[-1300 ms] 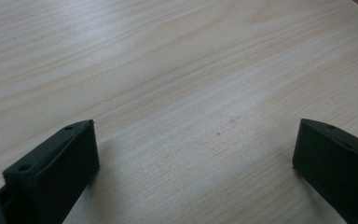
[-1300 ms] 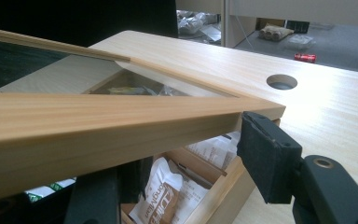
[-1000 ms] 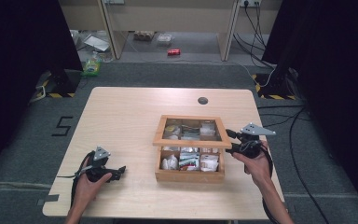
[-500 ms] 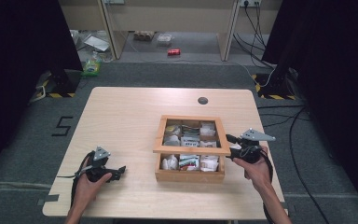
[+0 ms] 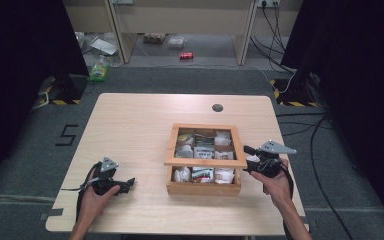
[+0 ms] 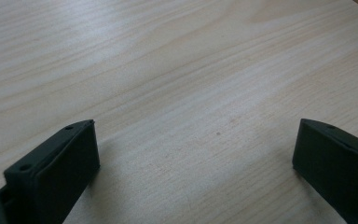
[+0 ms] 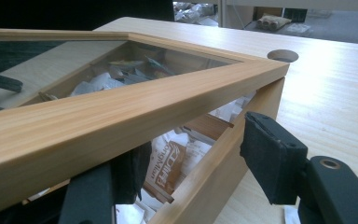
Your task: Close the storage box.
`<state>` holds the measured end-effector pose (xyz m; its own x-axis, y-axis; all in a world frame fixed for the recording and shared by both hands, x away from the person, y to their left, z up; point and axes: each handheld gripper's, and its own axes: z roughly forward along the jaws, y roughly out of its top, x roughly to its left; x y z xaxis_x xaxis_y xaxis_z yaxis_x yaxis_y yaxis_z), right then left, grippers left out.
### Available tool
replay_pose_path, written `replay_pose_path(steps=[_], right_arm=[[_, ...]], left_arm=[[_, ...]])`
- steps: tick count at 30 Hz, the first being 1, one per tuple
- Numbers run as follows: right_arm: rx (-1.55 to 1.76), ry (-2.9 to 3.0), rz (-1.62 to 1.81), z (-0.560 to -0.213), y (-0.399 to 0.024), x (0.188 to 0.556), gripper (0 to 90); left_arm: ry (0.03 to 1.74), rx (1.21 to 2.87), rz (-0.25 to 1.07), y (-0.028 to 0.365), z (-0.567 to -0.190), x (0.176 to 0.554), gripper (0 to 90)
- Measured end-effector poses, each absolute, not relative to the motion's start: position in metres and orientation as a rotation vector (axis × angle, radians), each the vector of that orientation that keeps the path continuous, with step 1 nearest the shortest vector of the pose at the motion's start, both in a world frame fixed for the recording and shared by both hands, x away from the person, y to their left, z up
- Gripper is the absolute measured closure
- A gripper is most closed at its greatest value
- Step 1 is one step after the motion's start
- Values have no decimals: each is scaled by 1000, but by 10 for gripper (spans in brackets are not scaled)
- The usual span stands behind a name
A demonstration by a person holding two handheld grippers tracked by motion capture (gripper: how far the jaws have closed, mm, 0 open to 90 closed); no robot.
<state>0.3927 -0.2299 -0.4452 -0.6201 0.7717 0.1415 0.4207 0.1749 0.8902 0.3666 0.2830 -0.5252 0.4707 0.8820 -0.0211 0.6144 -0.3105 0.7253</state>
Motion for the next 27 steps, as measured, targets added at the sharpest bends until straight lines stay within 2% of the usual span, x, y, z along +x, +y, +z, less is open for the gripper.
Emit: replay_pose_path(steps=[27], right_arm=[[1126,2132,1326,-458,-230,383,410]], left_arm=[[1237,2042,507,283,-525,366,0]])
